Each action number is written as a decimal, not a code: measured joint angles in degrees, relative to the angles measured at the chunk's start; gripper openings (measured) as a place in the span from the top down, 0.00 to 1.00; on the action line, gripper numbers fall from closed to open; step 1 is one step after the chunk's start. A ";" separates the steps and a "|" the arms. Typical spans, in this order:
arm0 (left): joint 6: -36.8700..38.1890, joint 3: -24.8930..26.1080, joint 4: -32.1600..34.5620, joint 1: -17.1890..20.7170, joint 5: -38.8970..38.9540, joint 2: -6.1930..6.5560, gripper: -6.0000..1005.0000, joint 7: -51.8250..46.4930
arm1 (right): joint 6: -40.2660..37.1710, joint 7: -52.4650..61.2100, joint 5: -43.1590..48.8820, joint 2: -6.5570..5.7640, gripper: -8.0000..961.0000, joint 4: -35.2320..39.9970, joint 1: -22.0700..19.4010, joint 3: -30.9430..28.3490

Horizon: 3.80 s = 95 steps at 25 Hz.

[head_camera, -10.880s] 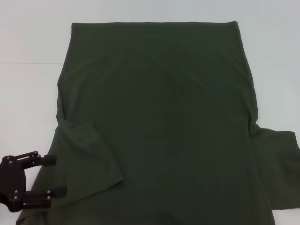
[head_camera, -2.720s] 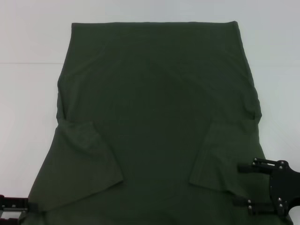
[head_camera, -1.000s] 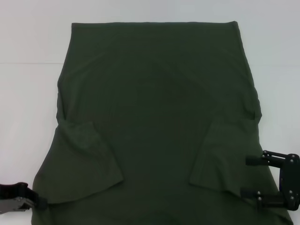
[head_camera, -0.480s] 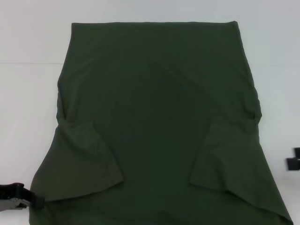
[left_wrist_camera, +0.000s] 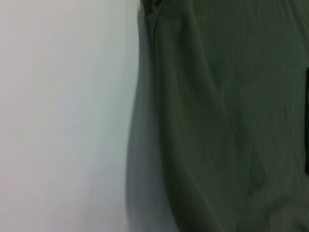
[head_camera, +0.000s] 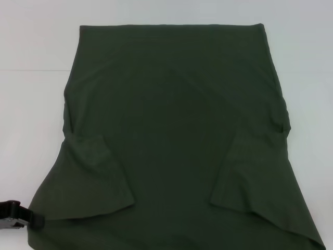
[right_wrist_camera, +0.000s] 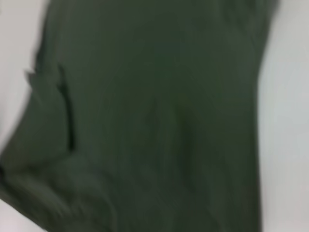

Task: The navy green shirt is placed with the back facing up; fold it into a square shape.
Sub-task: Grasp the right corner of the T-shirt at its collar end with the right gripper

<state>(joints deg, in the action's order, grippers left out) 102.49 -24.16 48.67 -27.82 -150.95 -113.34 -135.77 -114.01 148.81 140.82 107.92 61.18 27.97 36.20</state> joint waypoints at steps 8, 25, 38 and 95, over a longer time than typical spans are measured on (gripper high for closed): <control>0.08 0.63 -0.13 -0.04 0.05 -0.05 0.96 0.04 | 0.98 -3.62 2.82 0.53 0.11 -6.06 0.77 1.73; -0.44 0.60 -0.50 -0.48 0.05 -0.26 0.96 -0.28 | 10.10 -6.56 10.51 5.62 0.11 -9.48 3.32 5.52; -0.46 0.61 -0.50 -0.33 0.04 -0.48 0.96 -0.07 | 12.36 -6.82 10.73 6.37 0.11 -11.23 4.44 7.62; -0.32 0.60 -0.50 -0.32 0.04 -0.47 0.96 0.18 | 13.28 -7.50 10.87 9.50 0.12 -11.26 8.08 11.36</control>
<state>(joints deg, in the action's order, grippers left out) 102.17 -23.56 48.16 -28.14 -150.91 -113.81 -135.59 -100.73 141.31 151.68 117.42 49.91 36.05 47.56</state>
